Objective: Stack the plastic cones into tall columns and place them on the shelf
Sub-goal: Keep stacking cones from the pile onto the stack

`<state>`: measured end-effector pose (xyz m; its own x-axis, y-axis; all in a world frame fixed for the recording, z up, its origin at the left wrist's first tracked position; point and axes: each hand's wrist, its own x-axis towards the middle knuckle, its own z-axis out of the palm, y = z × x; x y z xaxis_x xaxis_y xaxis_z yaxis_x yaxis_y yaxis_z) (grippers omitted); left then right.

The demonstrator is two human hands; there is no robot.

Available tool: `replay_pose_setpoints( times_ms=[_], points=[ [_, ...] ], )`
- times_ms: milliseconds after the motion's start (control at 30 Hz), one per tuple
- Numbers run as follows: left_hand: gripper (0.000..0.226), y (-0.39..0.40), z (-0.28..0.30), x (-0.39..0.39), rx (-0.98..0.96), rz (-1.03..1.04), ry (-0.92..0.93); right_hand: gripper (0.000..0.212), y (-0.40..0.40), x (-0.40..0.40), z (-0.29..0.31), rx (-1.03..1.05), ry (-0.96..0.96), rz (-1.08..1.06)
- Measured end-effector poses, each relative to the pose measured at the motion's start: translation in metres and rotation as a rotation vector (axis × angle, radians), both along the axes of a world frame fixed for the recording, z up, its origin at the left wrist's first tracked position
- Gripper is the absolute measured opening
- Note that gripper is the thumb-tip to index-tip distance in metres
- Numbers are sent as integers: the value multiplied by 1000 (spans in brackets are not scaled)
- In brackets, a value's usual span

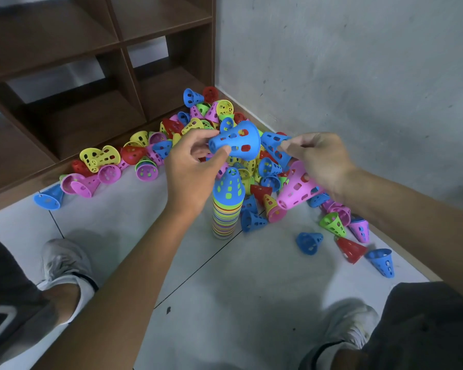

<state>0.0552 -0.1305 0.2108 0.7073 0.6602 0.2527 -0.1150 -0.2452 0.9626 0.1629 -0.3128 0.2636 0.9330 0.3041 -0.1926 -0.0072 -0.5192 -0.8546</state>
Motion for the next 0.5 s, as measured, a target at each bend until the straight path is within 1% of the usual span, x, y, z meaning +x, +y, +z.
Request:
replay_pose_setpoints(
  times_ms=[233, 500],
  points=[
    [29, 7, 0, -1, 138, 18, 28, 18, -1, -4, -2, -33, -9, 15],
    [33, 12, 12, 6, 429, 26, 111, 19, -3, -5, -1, -23, -28, 36]
  ],
)
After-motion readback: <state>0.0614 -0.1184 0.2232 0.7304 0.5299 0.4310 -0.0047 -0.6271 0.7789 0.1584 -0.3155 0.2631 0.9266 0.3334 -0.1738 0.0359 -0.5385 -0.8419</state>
